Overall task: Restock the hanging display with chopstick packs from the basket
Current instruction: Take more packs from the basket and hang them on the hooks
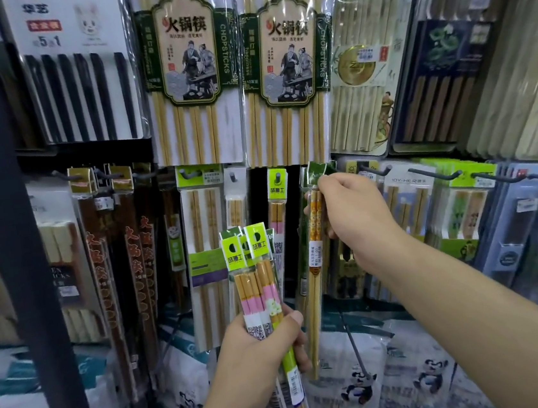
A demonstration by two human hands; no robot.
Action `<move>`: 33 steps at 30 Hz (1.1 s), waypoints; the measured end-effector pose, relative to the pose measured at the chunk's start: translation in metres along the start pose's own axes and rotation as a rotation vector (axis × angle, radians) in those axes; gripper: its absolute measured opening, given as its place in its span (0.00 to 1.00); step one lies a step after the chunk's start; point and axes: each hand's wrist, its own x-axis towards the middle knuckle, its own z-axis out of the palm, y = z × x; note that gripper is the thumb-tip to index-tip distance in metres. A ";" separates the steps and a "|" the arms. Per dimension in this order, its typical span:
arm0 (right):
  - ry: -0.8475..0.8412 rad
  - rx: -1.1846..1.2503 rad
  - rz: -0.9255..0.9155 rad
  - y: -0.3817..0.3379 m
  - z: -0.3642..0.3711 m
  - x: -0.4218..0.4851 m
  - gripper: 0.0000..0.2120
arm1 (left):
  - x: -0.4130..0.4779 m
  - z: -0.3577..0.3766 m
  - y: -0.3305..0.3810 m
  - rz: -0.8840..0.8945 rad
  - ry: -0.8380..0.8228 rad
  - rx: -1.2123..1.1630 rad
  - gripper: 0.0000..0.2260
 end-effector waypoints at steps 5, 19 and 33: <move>0.032 0.023 0.001 0.007 0.000 0.000 0.17 | 0.001 0.000 0.000 -0.004 -0.002 -0.009 0.08; 0.060 -0.016 -0.122 0.019 0.005 0.006 0.19 | 0.001 -0.002 0.000 0.011 -0.011 -0.017 0.05; 0.103 -0.174 -0.097 0.034 0.008 0.013 0.17 | 0.000 -0.002 0.003 0.006 -0.045 -0.010 0.11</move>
